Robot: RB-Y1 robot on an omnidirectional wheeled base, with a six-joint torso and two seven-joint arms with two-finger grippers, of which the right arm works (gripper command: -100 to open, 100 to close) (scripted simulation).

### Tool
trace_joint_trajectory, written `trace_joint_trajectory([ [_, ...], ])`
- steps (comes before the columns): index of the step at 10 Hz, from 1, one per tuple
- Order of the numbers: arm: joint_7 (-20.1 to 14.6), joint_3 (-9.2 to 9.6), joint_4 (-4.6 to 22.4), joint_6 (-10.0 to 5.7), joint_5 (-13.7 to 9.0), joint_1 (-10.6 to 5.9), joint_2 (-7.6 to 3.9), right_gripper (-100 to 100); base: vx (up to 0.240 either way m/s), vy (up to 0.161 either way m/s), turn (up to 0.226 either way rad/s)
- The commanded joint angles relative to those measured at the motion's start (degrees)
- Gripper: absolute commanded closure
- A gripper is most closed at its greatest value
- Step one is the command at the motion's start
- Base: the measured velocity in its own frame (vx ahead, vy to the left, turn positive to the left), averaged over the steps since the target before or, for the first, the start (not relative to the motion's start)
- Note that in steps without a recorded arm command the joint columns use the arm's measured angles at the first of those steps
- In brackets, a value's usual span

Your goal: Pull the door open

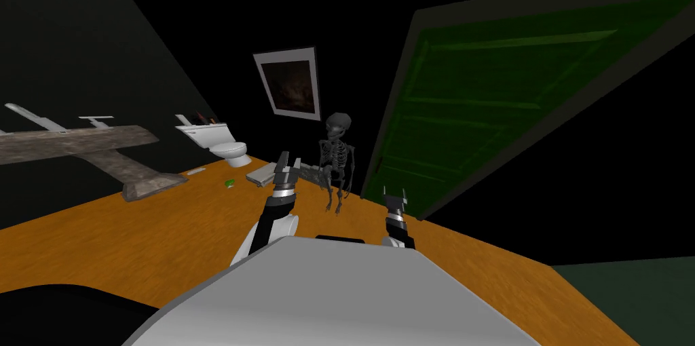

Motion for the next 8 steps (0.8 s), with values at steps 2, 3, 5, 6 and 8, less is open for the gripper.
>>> trace_joint_trajectory([
  [2, -3.02, 1.21, 3.65, -2.02, -2.94, -0.45, -0.75, -100, 0.098, -0.025, 0.116],
  [3, -4.11, 1.61, 5.01, -2.69, -4.06, -0.69, -1.03, -100, 0.087, -0.024, 0.144],
  [5, -6.27, 2.41, 7.74, -4.04, -6.30, -1.17, -1.58, -100, 0.111, -0.024, 0.105],
  [6, -7.32, 2.80, 9.07, -4.69, -7.38, -1.41, -1.84, -100, 0.093, -0.026, 0.106],
  [8, -9.35, 3.56, 11.64, -5.96, -9.49, -1.87, -2.36, -100, 0.093, -0.021, 0.120],
])
